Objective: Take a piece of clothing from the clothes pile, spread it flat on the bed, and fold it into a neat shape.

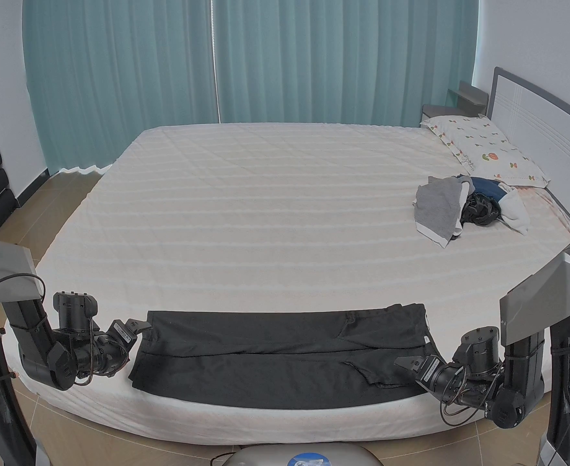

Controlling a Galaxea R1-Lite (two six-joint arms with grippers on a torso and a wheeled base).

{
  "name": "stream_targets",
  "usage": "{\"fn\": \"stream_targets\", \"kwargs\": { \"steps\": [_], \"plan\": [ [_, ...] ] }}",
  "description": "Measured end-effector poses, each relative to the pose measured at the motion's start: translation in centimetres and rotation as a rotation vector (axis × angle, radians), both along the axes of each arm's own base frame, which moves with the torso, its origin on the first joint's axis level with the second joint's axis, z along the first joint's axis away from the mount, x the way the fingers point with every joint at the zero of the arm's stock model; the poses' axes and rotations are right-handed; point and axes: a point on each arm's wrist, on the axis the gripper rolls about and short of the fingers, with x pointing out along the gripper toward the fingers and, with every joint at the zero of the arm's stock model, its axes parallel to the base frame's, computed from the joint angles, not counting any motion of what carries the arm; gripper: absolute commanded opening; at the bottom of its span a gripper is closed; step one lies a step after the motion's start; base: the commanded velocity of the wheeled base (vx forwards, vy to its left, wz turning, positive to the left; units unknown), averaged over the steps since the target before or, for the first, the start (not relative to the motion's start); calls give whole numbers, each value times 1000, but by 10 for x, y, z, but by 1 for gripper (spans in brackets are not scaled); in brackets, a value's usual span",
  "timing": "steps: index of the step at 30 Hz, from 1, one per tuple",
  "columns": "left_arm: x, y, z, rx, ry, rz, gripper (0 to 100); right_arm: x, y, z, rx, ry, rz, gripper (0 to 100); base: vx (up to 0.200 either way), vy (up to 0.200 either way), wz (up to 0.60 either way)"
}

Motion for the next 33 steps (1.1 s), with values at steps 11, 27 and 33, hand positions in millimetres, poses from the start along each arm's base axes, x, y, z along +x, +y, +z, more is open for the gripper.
{"fn": "stream_targets", "kwargs": {
  "steps": [11,27,33],
  "plan": [
    [2,-2,-2,6,1,-11,100,2,-5,-7,-92,-11,24,100,0,0,0],
    [5,-3,-5,8,4,-17,100,23,-7,-12,-82,-63,-8,100,0,0,0],
    [5,-3,-5,6,5,-16,100,23,-7,-17,-123,-62,20,100,0,0,0]
  ]
}}
